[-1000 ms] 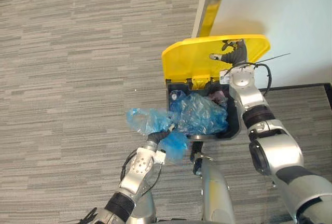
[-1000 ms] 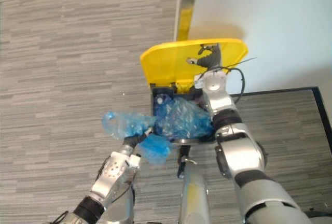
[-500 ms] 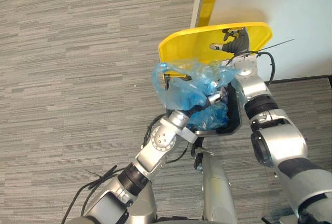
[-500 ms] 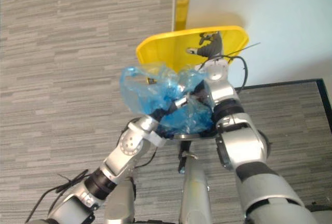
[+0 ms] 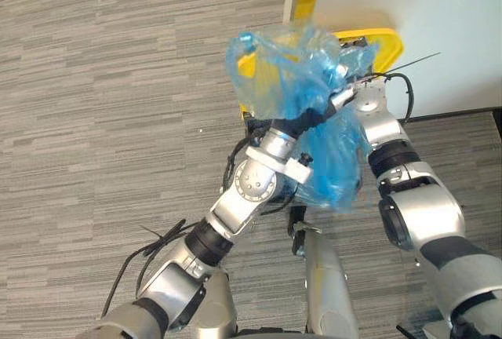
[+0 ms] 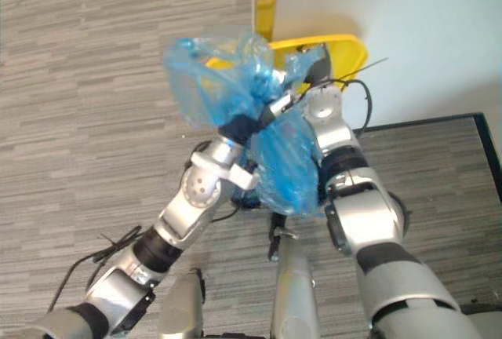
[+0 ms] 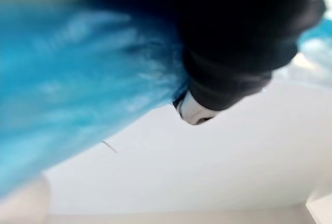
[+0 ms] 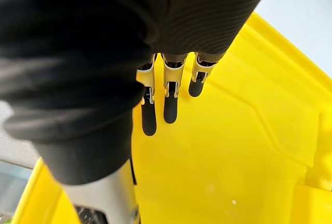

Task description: Gather rubbish on tea table into small bin, then transfer packed bag to large trash can.

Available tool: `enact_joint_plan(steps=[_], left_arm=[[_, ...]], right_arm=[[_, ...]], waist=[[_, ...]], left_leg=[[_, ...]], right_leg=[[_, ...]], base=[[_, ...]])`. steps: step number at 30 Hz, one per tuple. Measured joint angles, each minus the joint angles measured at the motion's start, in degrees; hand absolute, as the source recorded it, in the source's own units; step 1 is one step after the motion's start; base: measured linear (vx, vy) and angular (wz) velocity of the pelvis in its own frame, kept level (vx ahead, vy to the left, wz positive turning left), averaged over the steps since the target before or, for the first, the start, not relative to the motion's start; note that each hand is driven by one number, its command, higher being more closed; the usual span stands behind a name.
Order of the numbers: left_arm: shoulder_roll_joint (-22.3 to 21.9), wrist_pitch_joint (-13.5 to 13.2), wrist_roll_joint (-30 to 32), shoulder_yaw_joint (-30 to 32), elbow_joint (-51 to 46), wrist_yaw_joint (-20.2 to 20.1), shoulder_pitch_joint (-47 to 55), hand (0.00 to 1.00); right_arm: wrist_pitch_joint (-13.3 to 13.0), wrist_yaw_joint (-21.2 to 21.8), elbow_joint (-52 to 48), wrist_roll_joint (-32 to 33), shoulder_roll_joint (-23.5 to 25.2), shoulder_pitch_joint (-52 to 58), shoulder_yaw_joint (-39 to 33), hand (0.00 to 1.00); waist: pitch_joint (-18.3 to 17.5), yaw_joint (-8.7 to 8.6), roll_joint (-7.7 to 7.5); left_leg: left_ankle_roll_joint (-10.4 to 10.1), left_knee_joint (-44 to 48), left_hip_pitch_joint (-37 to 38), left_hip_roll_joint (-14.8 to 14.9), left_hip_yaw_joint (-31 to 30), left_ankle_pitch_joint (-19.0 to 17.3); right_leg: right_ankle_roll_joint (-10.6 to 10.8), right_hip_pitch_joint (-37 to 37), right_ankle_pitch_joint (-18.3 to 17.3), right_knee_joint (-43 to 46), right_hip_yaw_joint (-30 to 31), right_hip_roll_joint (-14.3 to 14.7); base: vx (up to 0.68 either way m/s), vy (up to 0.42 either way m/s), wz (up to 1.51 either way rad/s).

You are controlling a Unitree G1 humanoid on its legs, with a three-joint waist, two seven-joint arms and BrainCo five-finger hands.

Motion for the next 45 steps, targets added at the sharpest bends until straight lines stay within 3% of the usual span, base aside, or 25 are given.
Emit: enact_joint_plan(steps=[5,14,20,27,32,33,39,45], left_arm=[[-0.4,0.2,0.6,0.1,6.3,0.1,-4.6,1.00],[-0.5,1.8,2.2,0.3,17.5,0.0,-6.5,1.00],[0.2,4.0,4.6,2.4,28.1,0.0,-6.6,1.00],[2.5,6.3,10.0,5.1,40.3,0.4,-9.6,1.00],[1.5,7.6,15.1,5.4,48.1,0.0,-10.9,1.00],[1.4,7.8,15.5,5.4,48.5,-0.2,-11.0,0.00],[-1.9,9.2,20.7,6.0,50.6,-0.3,-11.1,0.00],[-4.4,9.6,21.8,6.8,50.9,-0.4,-11.0,0.00]], right_arm=[[0.0,0.2,0.0,0.0,0.0,-2.7,-0.1,0.00],[0.0,0.0,-0.1,0.0,0.2,-2.8,-2.0,0.00],[0.0,-0.5,-0.1,0.0,0.2,-4.5,-2.3,0.00],[-0.1,-1.1,-0.5,-0.1,-0.1,-6.7,-2.2,0.00],[-0.1,-1.1,-6.1,0.1,0.1,-6.7,-2.2,0.00],[-0.1,-1.1,-6.7,0.1,0.1,-6.7,-2.2,0.00],[-0.7,-1.3,-14.8,1.2,0.8,-5.5,-2.3,0.00],[-1.1,-1.1,-20.7,1.2,2.8,-3.8,-2.2,0.00]], waist=[[2.1,-0.46,-0.05],[2.5,-0.58,-0.53],[4.1,-1.33,-1.49],[5.2,-1.99,-2.30],[5.7,-3.24,-2.98],[5.7,-3.29,-2.98],[5.6,-3.65,-3.05],[5.6,-3.57,-3.09]], left_leg=[[0.0,0.0,0.0,0.0,0.5,0.0],[-0.1,-0.5,-0.9,-0.4,1.1,0.0],[-0.2,-0.7,-1.0,-0.4,1.1,0.1],[-0.7,-0.7,-4.8,0.3,0.8,0.3],[-1.5,-2.8,-5.2,0.8,1.2,0.8],[-1.5,-2.9,-5.3,0.9,1.3,0.8],[-2.0,-3.9,-7.1,1.8,2.1,1.1],[-2.6,-4.7,-7.0,2.8,3.7,1.3]], right_leg=[[0.2,-0.7,-0.2,0.6,0.5,0.2],[-0.1,-2.3,-0.2,0.8,1.1,0.1],[-0.1,-2.9,-0.1,1.5,1.2,-0.1],[0.1,-6.3,-0.4,1.2,0.7,0.2],[-0.4,-8.2,0.0,1.3,0.9,0.7],[-0.4,-8.3,0.0,1.3,0.9,0.8],[-0.4,-11.0,0.0,1.4,1.1,1.3],[-0.4,-11.9,0.0,1.4,1.5,2.5]], base=[[0.01,-0.039,-0.05],[0.01,-0.017,-0.02],[0.02,-0.022,0.00],[0.01,-0.052,0.01],[0.07,-0.046,-0.05],[0.07,-0.039,-0.10],[0.03,-0.043,-0.05],[0.01,-0.056,-0.09]])
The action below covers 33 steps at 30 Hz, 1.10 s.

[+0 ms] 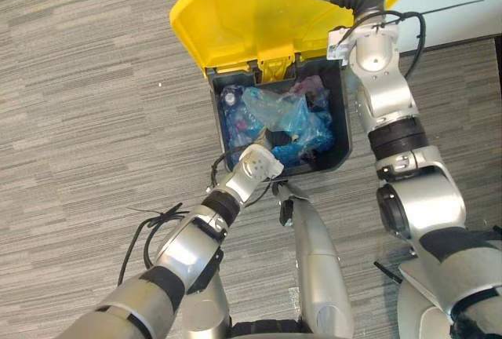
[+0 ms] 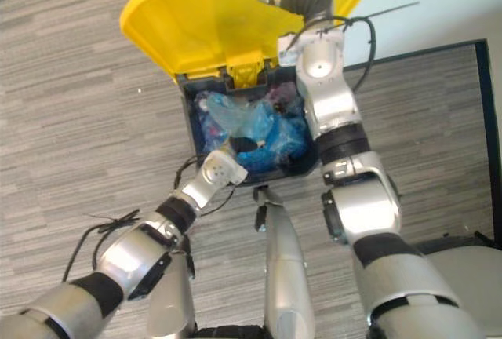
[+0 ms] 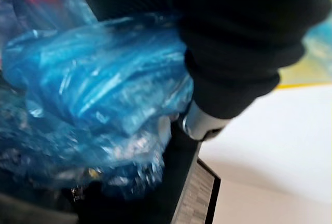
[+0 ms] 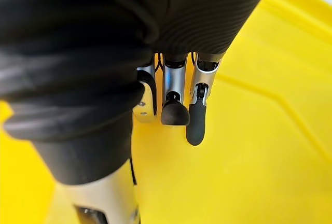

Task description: Gather rubbish on tea table into small bin, then transfer packed bag to large trash can.

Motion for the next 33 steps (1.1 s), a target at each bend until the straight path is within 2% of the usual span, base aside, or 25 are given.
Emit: enact_joint_plan(steps=[5,10,13,18,21,26,31,33], left_arm=[[-0.6,0.7,0.7,0.0,0.0,0.1,0.1,0.00],[-0.4,1.2,7.0,0.0,0.0,0.5,0.2,0.00],[0.5,1.5,9.1,-0.1,-0.1,0.7,0.2,0.00],[3.2,1.8,12.5,-0.1,-0.7,2.9,0.4,0.00],[4.7,1.8,13.2,-0.1,-4.5,3.4,2.7,0.00],[6.7,1.6,10.0,0.7,-14.4,4.8,11.8,0.00],[9.0,-0.7,4.5,2.0,-22.4,4.1,24.8,0.00],[10.5,-1.2,3.2,2.5,-22.8,3.1,29.1,0.00]], right_arm=[[0.0,0.3,0.0,0.0,1.2,0.1,0.3,0.00],[0.1,0.5,0.6,0.0,1.7,1.4,1.9,0.00],[0.1,0.8,2.2,0.0,1.7,1.4,3.2,0.00],[0.1,1.2,3.9,-0.3,1.5,2.7,5.0,0.00],[0.1,1.2,4.7,-1.7,1.2,4.4,5.0,0.00],[-0.6,1.3,4.7,-4.8,0.8,10.6,4.8,0.00],[-0.9,1.7,4.4,-7.2,1.2,21.5,4.1,0.00],[-0.9,2.2,4.2,-7.8,2.3,25.2,3.1,0.00]], waist=[[-0.1,0.02,-0.12],[-0.1,0.01,-0.21],[-0.6,-0.12,-1.05],[-0.6,-0.17,-1.07],[-0.6,-0.17,-1.10],[-0.7,0.61,-1.28],[-1.7,3.19,-1.89],[-2.0,3.57,-1.76]], left_leg=[[-1.1,-1.8,1.6,0.7,0.8,1.0],[-1.3,-4.3,4.2,0.6,1.0,2.4],[-1.3,-4.2,4.3,0.4,0.7,2.7],[-1.3,-5.4,5.7,0.4,-0.5,4.1],[-1.0,-5.1,6.2,-0.2,-1.5,4.3],[-0.7,-3.0,6.8,-0.8,-2.7,4.4],[0.9,1.5,8.1,-1.3,-2.9,3.5],[1.5,4.0,8.1,-1.2,-3.4,3.0]], right_leg=[[0.0,0.4,0.0,0.0,0.0,0.6],[-0.5,3.0,0.4,-1.6,-0.4,0.8],[-0.9,3.5,0.6,-2.1,-0.6,0.7],[-0.8,6.7,0.5,-3.9,-2.1,0.2],[-1.0,8.1,0.4,-4.1,-2.6,-0.5],[-1.0,11.1,-0.2,-3.7,-4.1,-1.9],[-0.5,13.9,-3.0,1.2,-4.7,-4.1],[0.4,15.4,-4.3,2.2,-5.1,-4.5]], base=[[0.01,-0.052,-0.04],[0.00,-0.031,0.03],[-0.02,-0.020,0.06],[-0.02,-0.030,0.17],[-0.03,-0.012,0.18],[-0.03,-0.003,0.22],[-0.01,0.003,0.24],[-0.01,-0.005,0.26]])
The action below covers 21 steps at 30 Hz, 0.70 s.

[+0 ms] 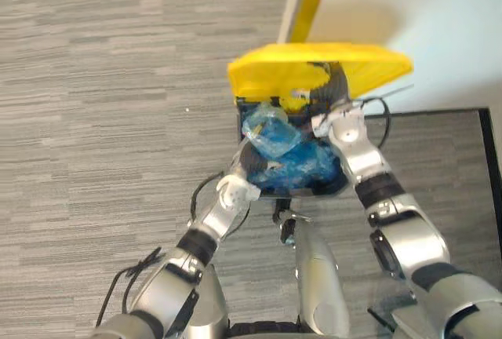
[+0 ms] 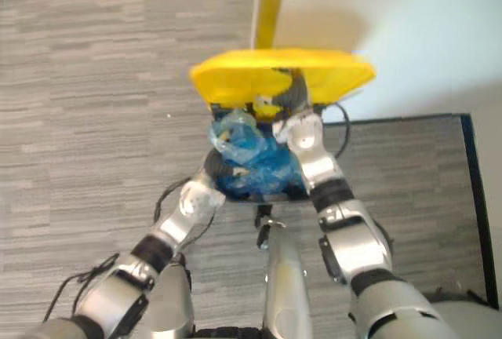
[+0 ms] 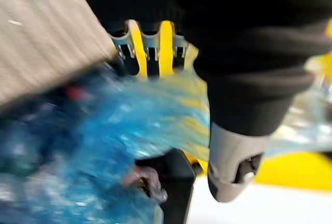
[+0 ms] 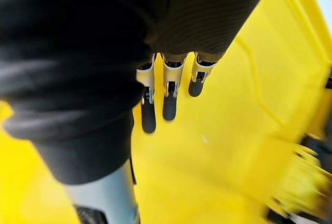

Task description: Gather rubbish on tea table into small bin, then transfer packed bag to large trash can.

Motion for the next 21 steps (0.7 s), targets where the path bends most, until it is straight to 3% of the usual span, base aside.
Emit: enact_joint_plan(steps=[5,6,8,9,10,11,12,13,15,16,17,18,19,20,21], left_arm=[[1.9,-0.5,-3.3,4.2,0.9,-3.2,13.3,0.00],[1.9,-0.5,-3.3,5.2,2.6,-4.0,15.5,0.00],[1.8,-0.4,-3.4,7.4,4.9,-4.9,19.2,0.00],[1.9,-0.4,-3.4,9.7,6.7,-5.3,21.8,0.00],[2.0,-0.4,-3.4,10.8,7.8,-5.5,22.6,0.00],[2.1,-0.4,-3.5,12.5,10.3,-5.5,23.6,0.00],[2.5,0.3,-3.7,14.5,14.7,-5.5,24.2,0.00],[2.7,0.8,-3.7,15.4,16.5,-5.5,24.5,0.00],[2.7,1.5,-4.4,17.2,18.3,-5.5,25.5,0.00],[2.1,1.9,-4.4,17.4,18.3,-5.6,25.8,0.00],[1.1,2.1,-4.4,18.3,18.6,-5.8,25.7,0.00],[-0.5,2.1,-4.4,19.7,19.2,-6.2,26.1,0.00],[-2.7,2.1,-4.4,22.1,19.4,-6.7,27.2,0.00],[-2.9,2.1,-4.7,22.4,19.9,-6.6,26.8,0.00],[-3.7,2.3,-5.1,22.4,20.8,-6.6,26.1,0.00]], right_arm=[[-0.1,1.3,-2.3,-1.5,4.0,12.7,-1.6,0.00],[-0.1,1.4,-2.2,-1.5,5.5,15.9,-2.2,0.00],[-0.1,2.5,-1.9,-2.4,7.3,20.7,-2.0,0.00],[-0.1,3.6,-1.9,-3.6,8.3,25.1,-0.9,0.00],[-0.1,4.2,-1.9,-3.8,8.7,27.1,-0.4,0.00],[-0.1,5.4,-1.5,-4.2,9.3,29.8,0.2,0.00],[-0.4,6.5,-1.4,-4.8,9.9,33.9,0.2,0.00],[-0.7,7.1,-0.9,-5.1,10.2,36.4,-0.2,0.00],[-0.9,8.3,2.7,-5.9,11.1,42.5,-1.3,0.00],[-0.9,9.0,3.6,-5.9,11.2,46.1,-2.9,0.00],[-0.9,9.2,4.6,-5.9,11.6,49.3,-4.9,0.00],[-1.4,9.2,5.5,-5.2,11.7,50.2,-6.9,0.00],[-1.8,9.1,5.9,-4.9,11.8,50.9,-9.3,0.00],[-2.1,8.7,8.0,-4.7,12.4,51.7,-10.2,0.00],[-2.0,8.9,10.1,-3.8,12.2,50.9,-11.6,0.00]], waist=[[-3.3,1.47,-0.20],[-3.5,2.01,-0.27],[-3.9,2.05,-0.48],[-6.0,1.79,-0.82],[-6.6,1.71,-1.39],[-6.8,2.14,-1.49],[-7.9,1.77,-2.33],[-8.4,1.41,-2.11],[-11.0,0.23,-3.30],[-12.3,-0.07,-4.31],[-12.6,-0.29,-3.93],[-13.6,0.42,-2.68],[-15.6,0.26,-1.97],[-16.5,-0.26,-3.65],[-16.8,-0.34,-2.67]], left_leg=[[1.1,7.7,0.6,-0.1,0.5,-3.8],[1.9,8.3,2.4,-1.0,1.7,-4.7],[3.2,8.5,5.0,-2.3,3.9,-5.3],[4.3,8.3,5.0,-3.3,6.1,-5.9],[5.1,7.8,4.8,-3.6,7.1,-6.0],[6.0,6.6,4.9,-3.6,9.6,-5.0],[6.3,3.8,5.1,-3.7,11.0,-2.5],[6.1,1.6,5.2,-3.7,11.0,-0.9],[5.5,-5.9,6.5,-4.4,11.1,4.4],[5.2,-7.7,6.5,-4.9,11.2,5.8],[5.2,-8.4,5.9,-5.4,11.5,5.9],[6.2,-10.4,5.9,-4.3,12.0,6.5],[4.8,-11.5,5.6,-2.4,14.6,7.9],[5.0,-12.0,6.2,-4.6,14.7,8.7],[5.4,-12.3,6.5,-3.9,14.4,9.1]], right_leg=[[-0.7,2.1,0.1,2.6,1.0,-0.3],[-1.7,3.4,1.0,1.8,2.4,-0.4],[-1.5,6.0,4.0,-1.6,3.6,-0.8],[-1.5,7.2,8.1,-7.4,4.8,-0.7],[-1.5,7.9,8.6,-10.7,5.3,-0.8],[-3.7,5.8,6.0,-7.4,5.8,-1.1],[-4.6,3.4,3.7,3.6,6.7,-0.7],[-4.3,3.3,1.8,8.8,6.9,-0.3],[-3.8,6.5,-4.8,18.7,7.3,0.7],[-2.4,8.8,-9.0,18.0,8.4,0.9],[-0.9,10.4,-9.8,12.6,8.5,2.4],[-0.9,12.1,-10.6,7.5,9.0,4.7],[-4.0,12.5,-13.7,12.1,9.5,5.4],[-7.0,16.1,-18.6,7.2,10.7,4.9],[-6.3,16.7,-16.7,5.7,11.1,6.1]], base=[[-0.02,0.050,-0.07],[-0.10,0.162,-0.40],[-0.17,0.179,-0.52],[-0.29,0.227,-0.55],[-0.33,0.219,-0.77],[-0.45,0.194,-0.67],[-0.35,0.092,-0.57],[-0.32,0.041,-0.14],[-0.07,-0.052,0.12],[-0.06,-0.085,-0.08],[-0.11,-0.076,-0.46],[-0.13,-0.116,-0.86],[-0.07,-0.114,-0.79],[-0.03,-0.153,-0.53],[-0.04,-0.087,-0.25]])
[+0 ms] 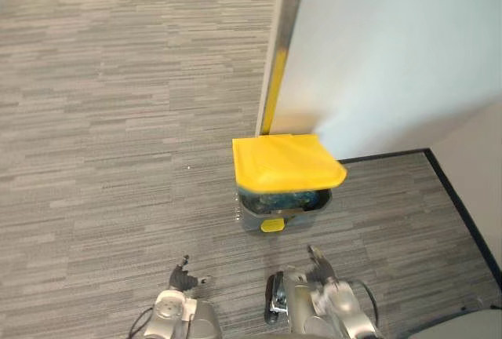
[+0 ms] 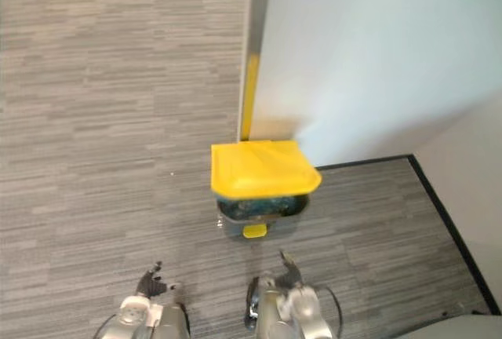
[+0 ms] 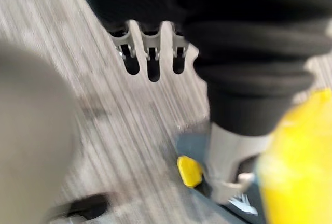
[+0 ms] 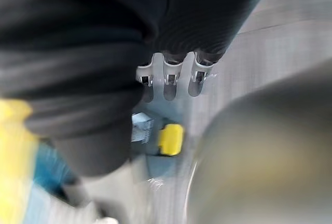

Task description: Gather rubbish on tea table into small bin, then transfer packed bag to large trash can.

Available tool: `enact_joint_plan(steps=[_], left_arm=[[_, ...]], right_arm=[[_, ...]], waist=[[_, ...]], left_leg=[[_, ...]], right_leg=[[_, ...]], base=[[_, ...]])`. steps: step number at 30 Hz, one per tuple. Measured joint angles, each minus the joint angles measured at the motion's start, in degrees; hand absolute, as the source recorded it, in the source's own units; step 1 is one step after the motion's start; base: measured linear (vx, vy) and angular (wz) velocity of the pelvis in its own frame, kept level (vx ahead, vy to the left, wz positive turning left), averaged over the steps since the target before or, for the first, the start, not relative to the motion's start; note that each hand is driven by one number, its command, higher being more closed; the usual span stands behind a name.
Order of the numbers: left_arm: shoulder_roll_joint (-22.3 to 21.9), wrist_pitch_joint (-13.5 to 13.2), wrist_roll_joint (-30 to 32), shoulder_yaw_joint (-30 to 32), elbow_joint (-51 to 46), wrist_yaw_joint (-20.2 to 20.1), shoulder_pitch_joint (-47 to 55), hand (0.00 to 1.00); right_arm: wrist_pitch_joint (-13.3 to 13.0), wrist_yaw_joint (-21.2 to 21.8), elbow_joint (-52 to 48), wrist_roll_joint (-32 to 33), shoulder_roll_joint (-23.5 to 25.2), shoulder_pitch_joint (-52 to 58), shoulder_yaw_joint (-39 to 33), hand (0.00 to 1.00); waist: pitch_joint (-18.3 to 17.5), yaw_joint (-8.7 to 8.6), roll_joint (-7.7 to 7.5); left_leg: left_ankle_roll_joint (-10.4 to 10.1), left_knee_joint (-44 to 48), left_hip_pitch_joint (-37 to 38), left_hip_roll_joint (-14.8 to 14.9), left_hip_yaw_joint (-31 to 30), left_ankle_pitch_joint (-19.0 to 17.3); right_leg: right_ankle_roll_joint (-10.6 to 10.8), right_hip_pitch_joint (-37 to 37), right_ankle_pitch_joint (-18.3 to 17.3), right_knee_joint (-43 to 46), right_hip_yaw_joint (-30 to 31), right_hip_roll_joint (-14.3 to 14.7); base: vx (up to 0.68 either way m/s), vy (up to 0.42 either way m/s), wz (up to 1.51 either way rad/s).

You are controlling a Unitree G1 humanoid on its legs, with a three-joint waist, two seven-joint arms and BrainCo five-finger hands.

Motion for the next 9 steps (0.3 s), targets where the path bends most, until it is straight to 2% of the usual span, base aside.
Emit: enact_joint_plan(steps=[2,4,6,9], left_arm=[[-2.3,-0.1,-1.4,-0.3,1.5,-0.1,-0.4,0.00],[-3.4,-0.1,-2.6,-0.9,2.8,-0.2,-0.5,0.00],[-3.4,0.0,-2.6,-1.0,3.9,-0.1,-0.4,0.00],[-2.6,0.1,-2.7,-0.8,4.9,-0.1,-0.2,0.00]], right_arm=[[0.3,-0.5,4.5,0.3,-0.8,-1.7,-0.8,0.00],[0.7,-0.8,6.4,0.5,-1.2,-2.0,-1.7,0.00],[0.9,-1.0,7.3,0.8,-1.3,-2.3,-3.1,0.00],[1.2,-1.0,8.7,0.9,-1.6,-2.7,-3.3,0.00]], waist=[[-2.1,0.09,1.77],[-3.2,0.03,2.70],[-3.9,0.02,3.65],[-4.5,0.13,4.44]], left_leg=[[1.2,-2.7,0.4,0.8,-1.6,1.1],[2.3,-6.4,2.1,0.6,-1.6,3.4],[1.8,-9.2,3.2,0.3,-1.6,5.2],[1.0,-10.8,3.8,-0.7,-1.5,5.9]], right_leg=[[-0.9,1.6,3.3,-5.0,-0.3,1.9],[-0.3,3.3,5.0,-8.8,-0.3,2.6],[0.2,4.4,6.7,-11.8,0.0,2.9],[1.0,5.5,8.3,-14.1,0.3,2.3]], base=[[-0.09,-0.028,-0.22],[-0.02,0.004,-0.03],[-0.05,0.054,0.03],[-0.04,0.083,0.01]])
